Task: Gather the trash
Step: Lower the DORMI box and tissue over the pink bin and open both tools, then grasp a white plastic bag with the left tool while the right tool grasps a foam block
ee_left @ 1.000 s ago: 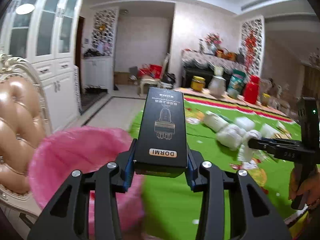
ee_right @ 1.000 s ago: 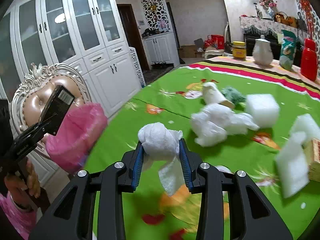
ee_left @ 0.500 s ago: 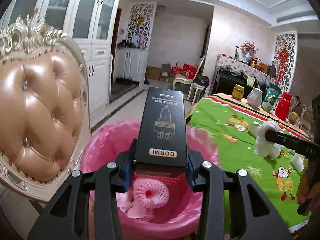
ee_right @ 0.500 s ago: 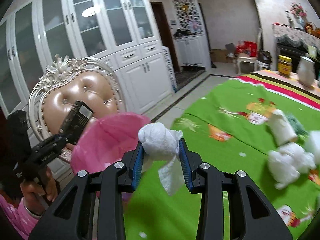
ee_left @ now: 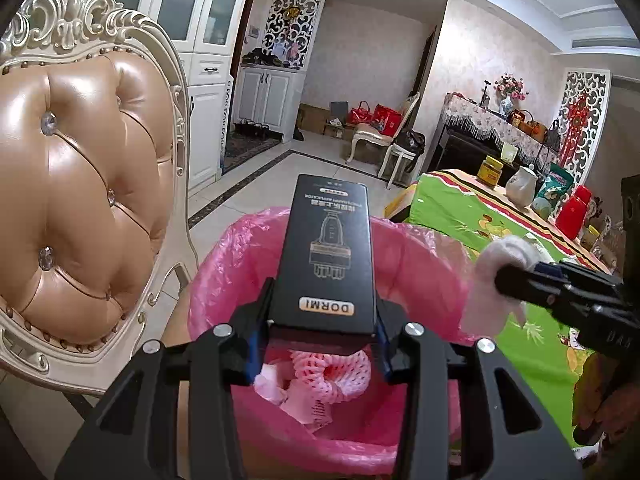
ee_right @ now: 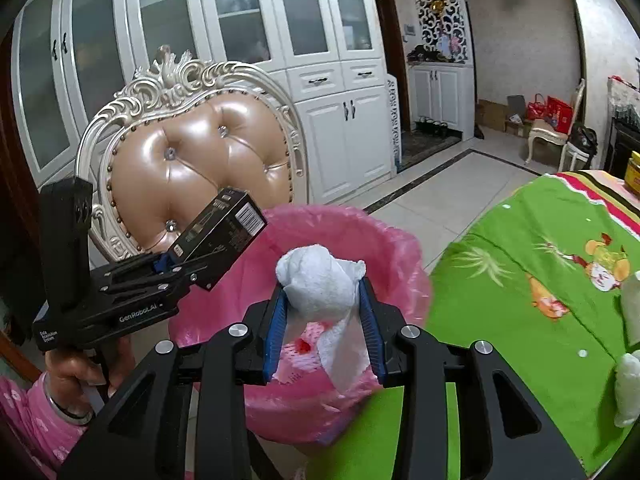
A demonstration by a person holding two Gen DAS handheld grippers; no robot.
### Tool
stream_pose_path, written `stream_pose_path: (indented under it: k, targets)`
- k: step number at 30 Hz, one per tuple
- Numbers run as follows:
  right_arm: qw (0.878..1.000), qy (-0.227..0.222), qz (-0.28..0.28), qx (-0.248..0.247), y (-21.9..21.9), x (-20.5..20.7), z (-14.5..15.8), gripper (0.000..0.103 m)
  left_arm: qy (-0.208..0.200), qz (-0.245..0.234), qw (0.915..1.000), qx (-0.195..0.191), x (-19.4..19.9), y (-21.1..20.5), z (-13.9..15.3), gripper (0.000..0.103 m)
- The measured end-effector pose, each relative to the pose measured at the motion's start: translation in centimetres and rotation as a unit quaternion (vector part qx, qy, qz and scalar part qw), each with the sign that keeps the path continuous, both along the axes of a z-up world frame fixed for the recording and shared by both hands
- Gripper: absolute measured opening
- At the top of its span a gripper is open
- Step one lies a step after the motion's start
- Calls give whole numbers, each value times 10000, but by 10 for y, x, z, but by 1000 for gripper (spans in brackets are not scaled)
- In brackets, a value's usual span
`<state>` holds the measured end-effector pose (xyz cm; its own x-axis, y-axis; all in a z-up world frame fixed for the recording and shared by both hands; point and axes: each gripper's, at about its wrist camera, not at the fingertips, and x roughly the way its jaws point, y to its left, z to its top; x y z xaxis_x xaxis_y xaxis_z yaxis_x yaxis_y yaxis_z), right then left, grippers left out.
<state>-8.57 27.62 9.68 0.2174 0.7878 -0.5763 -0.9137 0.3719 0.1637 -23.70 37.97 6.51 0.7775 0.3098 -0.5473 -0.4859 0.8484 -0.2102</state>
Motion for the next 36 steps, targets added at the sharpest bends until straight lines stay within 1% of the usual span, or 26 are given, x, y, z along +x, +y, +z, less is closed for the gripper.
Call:
stream_pose_path:
  k: [1, 2, 3, 4, 5, 6, 8, 9, 11, 12, 13, 15, 19, 25, 28, 31, 34, 36]
  targets:
    - [10000, 12, 33, -22, 2, -1, -2, 36, 27, -18, 10000, -17, 1, 2, -1, 41]
    - [10000, 33, 64, -44, 4, -1, -3, 39, 45, -13, 10000, -15, 1, 3, -2, 42]
    - [9999, 62, 80, -58, 4, 0, -5, 49, 67, 1, 10000, -3, 1, 4, -2, 50]
    - [9999, 82, 44, -41, 3, 1, -5, 55, 75, 33, 10000, 21, 0, 3, -1, 69]
    - [9999, 99, 30, -3, 3, 0, -5, 65, 24, 128, 9999, 73, -3, 4, 1, 75]
    - [9999, 143, 44, 54, 1, 1, -4, 69, -25, 200, 9997, 120, -6, 5, 2, 77]
    - [9997, 195, 46, 138, -2, 2, -3, 70, -22, 265, 9994, 212, -9, 2, 5, 77]
    - [9997, 192, 22, 158, -4, 3, -2, 71, -14, 297, 9993, 241, -10, 3, 6, 79]
    - [9996, 170, -37, 202, -12, 4, 2, 72, -29, 425, 9987, 274, -13, 2, 8, 89]
    - [9996, 151, -76, 217, -17, 5, 4, 73, -56, 477, 9984, 287, -15, 2, 9, 95]
    - [9996, 126, -125, 230, -24, 6, 6, 74, -85, 513, 9982, 307, -16, 0, 11, 98]
    - [9994, 71, -238, 241, -37, 8, 8, 78, -125, 499, 9979, 385, -16, -7, 15, 98]
    - [9983, 57, -547, 176, -67, 17, 7, 79, -72, 247, 9985, 492, -5, -25, 19, 98]
    - [9931, 93, -1158, 125, -130, 34, 1, 83, 34, -370, 9970, 673, 28, -72, 21, 98]
    - [9878, 144, -1547, 121, -170, 46, -1, 85, 78, -734, 9944, 752, 48, -101, 22, 98]
    - [9823, 166, -1863, 89, -201, 55, -3, 85, 106, -1150, 9904, 760, 67, -131, 22, 98]
    - [9732, 93, -2296, -31, -241, 64, -6, 86, 187, -1572, 9844, 763, 91, -164, 20, 98]
    - [9674, 95, -2528, -96, -262, 68, -11, 88, 258, -1882, 9790, 738, 110, -186, 18, 98]
